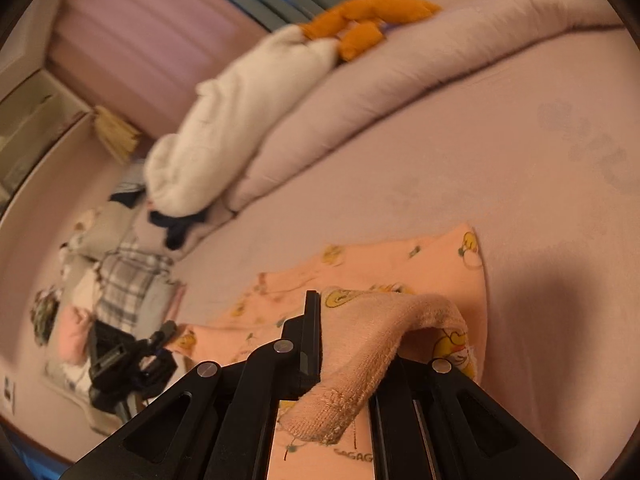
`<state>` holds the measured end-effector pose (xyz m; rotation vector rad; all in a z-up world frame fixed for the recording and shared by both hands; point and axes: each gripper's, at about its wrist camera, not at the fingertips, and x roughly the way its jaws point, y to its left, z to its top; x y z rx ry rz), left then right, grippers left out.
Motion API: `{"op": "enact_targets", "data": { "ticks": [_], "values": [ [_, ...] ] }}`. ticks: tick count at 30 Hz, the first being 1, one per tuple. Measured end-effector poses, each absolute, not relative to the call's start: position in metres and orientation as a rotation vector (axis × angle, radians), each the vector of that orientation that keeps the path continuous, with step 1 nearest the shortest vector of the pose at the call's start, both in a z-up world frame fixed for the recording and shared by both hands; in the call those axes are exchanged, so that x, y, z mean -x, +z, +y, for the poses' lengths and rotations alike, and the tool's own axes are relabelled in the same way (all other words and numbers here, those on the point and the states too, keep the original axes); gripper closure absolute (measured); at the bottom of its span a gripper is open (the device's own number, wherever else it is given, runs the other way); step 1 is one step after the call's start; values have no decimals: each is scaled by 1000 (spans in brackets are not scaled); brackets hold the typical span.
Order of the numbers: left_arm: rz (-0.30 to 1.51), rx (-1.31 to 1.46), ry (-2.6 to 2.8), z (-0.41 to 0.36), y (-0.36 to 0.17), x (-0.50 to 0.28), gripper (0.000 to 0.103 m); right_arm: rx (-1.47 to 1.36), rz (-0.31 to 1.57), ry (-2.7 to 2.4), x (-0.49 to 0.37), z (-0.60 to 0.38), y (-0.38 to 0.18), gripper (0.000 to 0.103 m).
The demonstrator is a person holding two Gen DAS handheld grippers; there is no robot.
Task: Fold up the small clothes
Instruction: 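Fold the hem up toward the collar with the right tool and release, then press and smooth the folded peach shirt flat with the left tool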
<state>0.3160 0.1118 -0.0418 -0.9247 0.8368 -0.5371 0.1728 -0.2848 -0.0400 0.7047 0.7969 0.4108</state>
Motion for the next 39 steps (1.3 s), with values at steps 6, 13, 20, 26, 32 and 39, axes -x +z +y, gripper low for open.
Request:
{"op": "enact_targets", "data": {
  "ticks": [6,13,20,26,32,39],
  "values": [
    [928,940,-391,115,-65,-350,93,-875,924,359,-203,-294,-63,96],
    [898,1042,-252,150,-72,-368,83,-1100,824,309,-211,-335,-66,55],
    [867,833,-263,160,-44,-331,81,-866,791,311,-164,-344,-43,55],
    [845,677,-318,157,-18,-275,70,-554,775,343,-105,-321,-28,55],
    [913,523,-478,103,-13,-237,70,-318,789,402,-70,-272,-26,65],
    [1018,345,-401,52,-56,-249,75,-114,992,371,-66,-227,-62,75]
  ]
}}
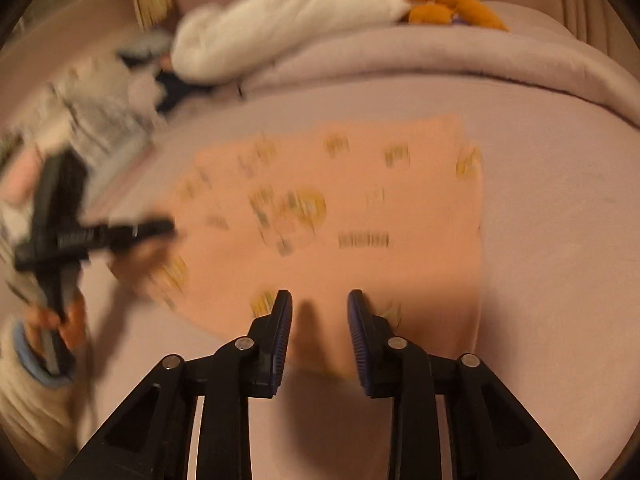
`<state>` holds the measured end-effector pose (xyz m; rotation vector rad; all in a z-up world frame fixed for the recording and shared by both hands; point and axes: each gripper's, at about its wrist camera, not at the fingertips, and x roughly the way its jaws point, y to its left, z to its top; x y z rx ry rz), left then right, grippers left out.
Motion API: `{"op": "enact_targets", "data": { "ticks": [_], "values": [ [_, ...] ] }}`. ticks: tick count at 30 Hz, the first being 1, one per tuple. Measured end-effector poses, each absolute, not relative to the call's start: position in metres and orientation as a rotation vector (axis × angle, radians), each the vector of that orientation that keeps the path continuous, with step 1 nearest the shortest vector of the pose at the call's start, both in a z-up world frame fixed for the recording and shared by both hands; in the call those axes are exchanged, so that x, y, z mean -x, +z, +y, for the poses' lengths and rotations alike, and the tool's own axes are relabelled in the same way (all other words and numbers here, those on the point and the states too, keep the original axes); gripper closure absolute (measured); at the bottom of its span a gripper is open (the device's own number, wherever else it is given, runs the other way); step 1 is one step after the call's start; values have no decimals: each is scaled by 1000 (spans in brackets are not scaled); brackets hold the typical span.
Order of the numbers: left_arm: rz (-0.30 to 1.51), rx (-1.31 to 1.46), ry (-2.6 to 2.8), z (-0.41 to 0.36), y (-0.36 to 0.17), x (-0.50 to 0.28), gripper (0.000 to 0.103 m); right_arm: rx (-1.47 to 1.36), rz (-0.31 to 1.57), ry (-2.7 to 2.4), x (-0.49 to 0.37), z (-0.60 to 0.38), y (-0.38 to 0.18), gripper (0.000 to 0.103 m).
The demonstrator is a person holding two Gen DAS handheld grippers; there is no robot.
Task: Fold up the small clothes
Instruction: 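Press and smooth the folded peach shirt flat with the left tool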
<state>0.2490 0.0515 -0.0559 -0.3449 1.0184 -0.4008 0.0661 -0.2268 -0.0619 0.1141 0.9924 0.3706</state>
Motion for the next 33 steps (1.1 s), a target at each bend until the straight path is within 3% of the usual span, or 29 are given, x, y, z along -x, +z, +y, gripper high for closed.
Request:
{"op": "enact_targets", "data": {
  "ticks": [1,3,11,15,16,24,27,33],
  "values": [
    [1013,353,-372,57,-60,-252,89,-88,1010,350,-63,-227,-67,79],
    [1002,372,-331,69,-65,-258,100,-55,1005,328,-54,-232,-66,85],
    [977,376,-281,84,-50,-260,100,-13,1050,312,-40,-244,-51,85],
    [942,286,-320,75,-29,-244,62,13,962,428,-43,-223,-30,85],
    [932,264,-340,72,-25,-239,57,23,940,448,-50,-213,-25,85],
    [987,78,-317,61,-41,-217,57,77,909,506,-123,-139,-24,85],
    [995,92,-322,72,-49,-216,57,136,1009,460,-121,-134,-47,85],
    [991,133,-327,91,-49,-214,54,227,1031,457,-60,-168,-60,85]
  ]
}}
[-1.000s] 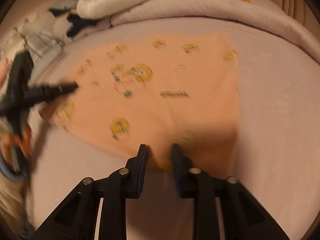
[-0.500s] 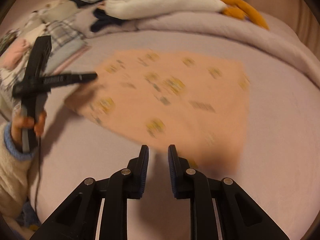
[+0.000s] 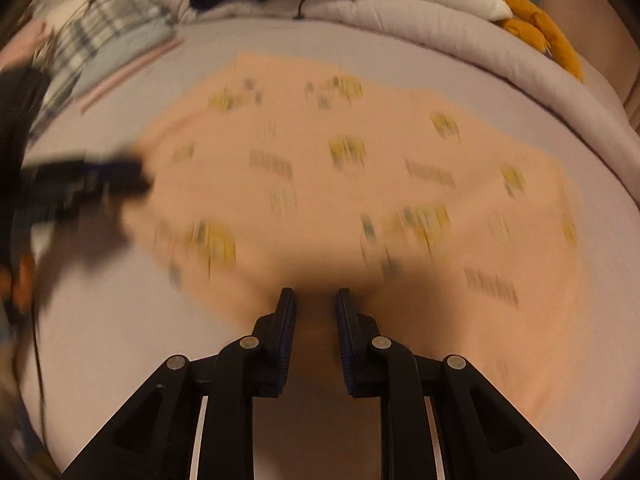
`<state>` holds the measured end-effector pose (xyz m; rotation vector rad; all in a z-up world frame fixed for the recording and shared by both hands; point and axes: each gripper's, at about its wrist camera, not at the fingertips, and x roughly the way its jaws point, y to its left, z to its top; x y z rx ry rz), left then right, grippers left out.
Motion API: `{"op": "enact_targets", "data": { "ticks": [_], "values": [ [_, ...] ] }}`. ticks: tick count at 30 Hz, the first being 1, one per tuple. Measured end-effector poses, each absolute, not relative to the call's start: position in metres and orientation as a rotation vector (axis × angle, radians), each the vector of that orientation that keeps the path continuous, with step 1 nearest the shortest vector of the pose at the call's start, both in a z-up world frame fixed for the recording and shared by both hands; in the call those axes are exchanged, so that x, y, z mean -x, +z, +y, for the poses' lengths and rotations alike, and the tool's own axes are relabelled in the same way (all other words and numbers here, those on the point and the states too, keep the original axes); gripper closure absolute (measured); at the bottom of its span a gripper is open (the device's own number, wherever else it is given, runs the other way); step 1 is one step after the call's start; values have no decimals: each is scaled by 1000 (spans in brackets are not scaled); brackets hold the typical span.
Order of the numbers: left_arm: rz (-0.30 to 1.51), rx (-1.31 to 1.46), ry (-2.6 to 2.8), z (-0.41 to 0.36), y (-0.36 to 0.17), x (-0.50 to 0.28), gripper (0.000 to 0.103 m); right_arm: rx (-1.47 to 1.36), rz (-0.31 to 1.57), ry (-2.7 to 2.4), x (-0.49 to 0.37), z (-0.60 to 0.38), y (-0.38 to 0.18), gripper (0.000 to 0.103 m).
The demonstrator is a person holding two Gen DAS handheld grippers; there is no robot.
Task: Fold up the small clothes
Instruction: 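Press and smooth the folded peach shirt flat with the left tool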
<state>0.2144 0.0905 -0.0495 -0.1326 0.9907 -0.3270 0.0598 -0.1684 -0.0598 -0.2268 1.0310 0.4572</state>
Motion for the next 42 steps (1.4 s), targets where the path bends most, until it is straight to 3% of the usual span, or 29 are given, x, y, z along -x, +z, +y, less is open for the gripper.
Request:
{"op": "enact_targets", "data": {
  "ticks": [6,16,27,29,31,42],
  "values": [
    [992,113,-294,94,-50,-207,55,134,1113,304,-45,-240,-59,86],
    [967,189,-294,105,-32,-197,56,-35,882,341,-51,-257,-21,86],
    [995,240,-313,107,-42,-214,56,-232,927,216,-51,-298,-55,86],
    [978,239,-301,116,-36,-210,51,-165,916,130,-39,-302,-47,81],
    [966,257,-291,125,-33,-210,39,-151,877,151,-32,-303,-38,81],
    [1044,630,-388,132,-53,-281,40,-168,829,379,-51,-248,-25,80]
  ]
}}
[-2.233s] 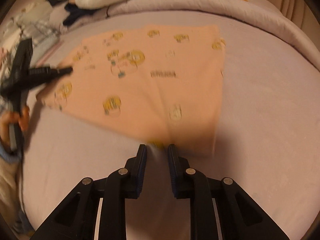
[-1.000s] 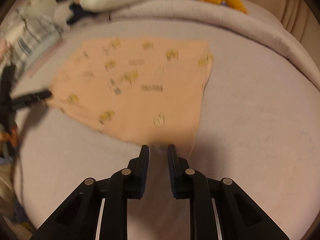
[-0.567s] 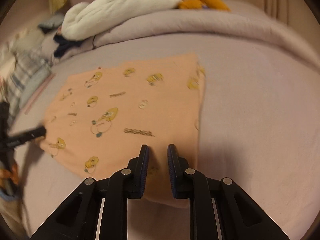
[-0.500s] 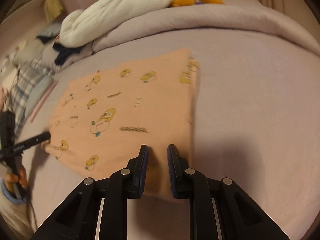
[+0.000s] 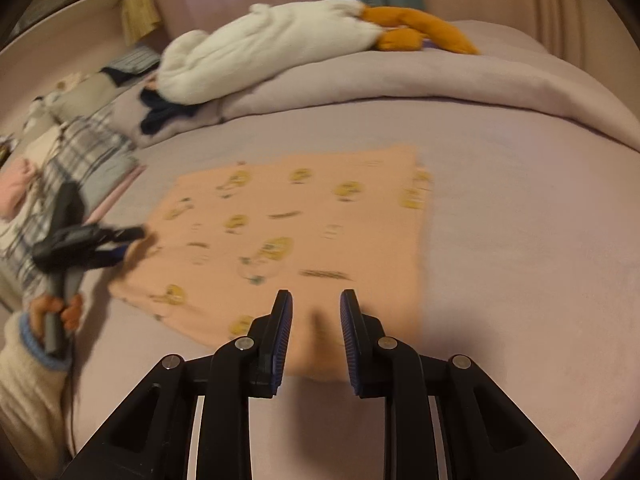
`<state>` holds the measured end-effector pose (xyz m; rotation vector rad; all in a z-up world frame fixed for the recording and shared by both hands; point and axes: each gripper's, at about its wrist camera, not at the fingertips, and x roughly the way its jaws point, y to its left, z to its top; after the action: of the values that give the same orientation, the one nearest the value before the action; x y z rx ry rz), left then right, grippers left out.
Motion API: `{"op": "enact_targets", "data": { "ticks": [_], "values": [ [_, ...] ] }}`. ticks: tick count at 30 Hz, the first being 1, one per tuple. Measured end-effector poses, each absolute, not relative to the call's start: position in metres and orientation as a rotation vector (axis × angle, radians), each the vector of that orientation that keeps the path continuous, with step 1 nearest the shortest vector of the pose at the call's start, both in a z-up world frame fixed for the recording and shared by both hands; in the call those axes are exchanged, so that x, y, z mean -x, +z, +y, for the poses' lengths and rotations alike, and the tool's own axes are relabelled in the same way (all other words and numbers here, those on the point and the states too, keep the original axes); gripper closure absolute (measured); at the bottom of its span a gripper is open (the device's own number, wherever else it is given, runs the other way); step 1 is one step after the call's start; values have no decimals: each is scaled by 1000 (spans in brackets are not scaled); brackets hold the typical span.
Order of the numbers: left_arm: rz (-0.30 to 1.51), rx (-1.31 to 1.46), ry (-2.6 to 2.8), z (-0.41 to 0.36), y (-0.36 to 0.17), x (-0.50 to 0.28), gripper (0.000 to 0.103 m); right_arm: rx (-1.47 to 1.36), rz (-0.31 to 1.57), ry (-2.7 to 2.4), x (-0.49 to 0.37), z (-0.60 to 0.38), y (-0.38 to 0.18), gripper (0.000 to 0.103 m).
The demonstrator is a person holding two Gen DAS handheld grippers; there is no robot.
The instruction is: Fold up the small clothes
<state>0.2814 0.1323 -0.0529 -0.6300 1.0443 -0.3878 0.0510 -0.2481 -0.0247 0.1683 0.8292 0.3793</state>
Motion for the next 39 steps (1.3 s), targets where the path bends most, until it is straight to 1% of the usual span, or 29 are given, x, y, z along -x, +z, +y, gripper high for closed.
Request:
{"op": "enact_targets", "data": {
  "ticks": [3,5,7,9,10,12,18,21,22,26,29,33,35,39],
  "values": [
    [1048,673,-398,124,-53,-298,41,-161,843,404,-68,-232,-26,80],
    [1045,652,-401,115,-51,-302,45,-165,841,418,-86,-217,-26,80],
    [1054,583,-384,103,-49,-302,60,-192,847,436,-99,-208,-27,80],
    [1057,508,-356,98,-48,-301,68,-229,864,451,-117,-196,-30,80],
    [1056,491,-354,97,-49,-301,70,-242,869,449,-126,-190,-31,80],
    [1057,465,-353,97,-48,-299,71,-251,882,436,-144,-177,-34,80],
    [1061,418,-353,96,-53,-300,71,-250,893,374,-181,-152,-41,80],
    [1064,402,-347,94,-54,-303,71,-151,966,333,-188,-139,-54,80],
    [1067,403,-344,94,-55,-305,71,-130,959,329,-187,-138,-53,80],
    [1070,408,-341,94,-55,-305,71,-107,976,310,-173,-139,-43,80],
    [1071,409,-341,94,-55,-305,71,-35,924,362,-137,-141,-31,80],
    [1070,410,-326,93,-54,-304,70,63,974,383,-103,-140,-47,80],
    [1067,408,-320,93,-54,-304,69,91,948,381,-93,-143,-49,80],
    [1067,411,-306,92,-54,-304,69,17,964,419,-78,-150,-38,80]
  ]
}}
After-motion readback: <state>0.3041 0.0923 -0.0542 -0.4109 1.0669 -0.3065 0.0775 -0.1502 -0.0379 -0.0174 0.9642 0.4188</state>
